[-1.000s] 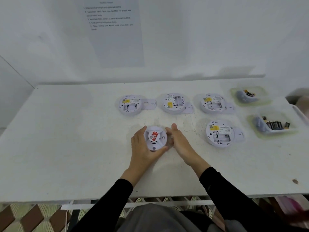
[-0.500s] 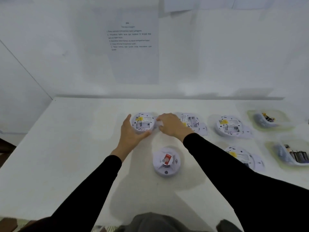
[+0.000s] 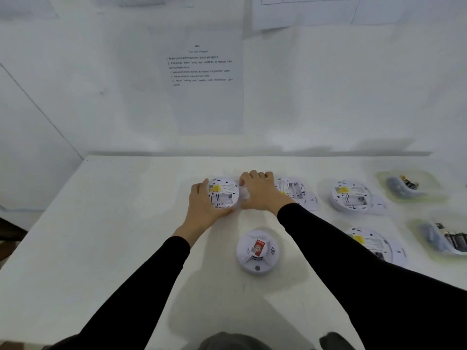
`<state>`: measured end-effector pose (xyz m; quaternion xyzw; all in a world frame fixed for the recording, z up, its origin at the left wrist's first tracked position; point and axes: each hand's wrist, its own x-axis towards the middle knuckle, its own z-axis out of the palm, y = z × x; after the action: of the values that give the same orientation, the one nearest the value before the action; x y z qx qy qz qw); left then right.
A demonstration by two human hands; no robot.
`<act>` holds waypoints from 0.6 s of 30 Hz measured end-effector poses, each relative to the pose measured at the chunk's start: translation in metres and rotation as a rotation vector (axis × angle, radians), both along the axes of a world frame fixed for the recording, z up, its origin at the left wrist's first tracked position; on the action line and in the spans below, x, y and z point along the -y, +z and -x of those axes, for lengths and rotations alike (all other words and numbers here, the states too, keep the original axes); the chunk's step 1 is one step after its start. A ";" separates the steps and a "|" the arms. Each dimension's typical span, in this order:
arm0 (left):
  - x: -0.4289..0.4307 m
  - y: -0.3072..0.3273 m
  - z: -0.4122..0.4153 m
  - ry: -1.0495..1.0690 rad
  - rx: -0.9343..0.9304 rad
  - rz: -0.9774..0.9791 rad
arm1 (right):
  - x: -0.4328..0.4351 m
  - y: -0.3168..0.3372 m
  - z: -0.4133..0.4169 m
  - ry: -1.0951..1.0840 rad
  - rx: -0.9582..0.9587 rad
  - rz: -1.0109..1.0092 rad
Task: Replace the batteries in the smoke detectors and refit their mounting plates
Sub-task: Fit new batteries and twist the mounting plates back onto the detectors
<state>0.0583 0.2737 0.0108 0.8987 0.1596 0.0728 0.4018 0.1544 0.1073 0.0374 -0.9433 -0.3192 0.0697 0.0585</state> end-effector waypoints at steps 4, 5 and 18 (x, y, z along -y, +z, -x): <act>0.012 0.020 0.014 0.000 0.115 -0.005 | 0.020 0.019 0.012 0.027 0.104 -0.097; 0.016 0.025 0.016 -0.007 0.139 0.009 | 0.030 0.024 0.016 0.027 0.126 -0.134; 0.200 0.049 0.044 -0.198 0.349 0.244 | 0.281 0.049 0.080 0.002 0.104 -0.527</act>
<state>0.0143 0.0739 0.0598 0.8286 0.0062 0.1675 0.5341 0.0747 -0.1741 0.0865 -0.8977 -0.3296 -0.0645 0.2852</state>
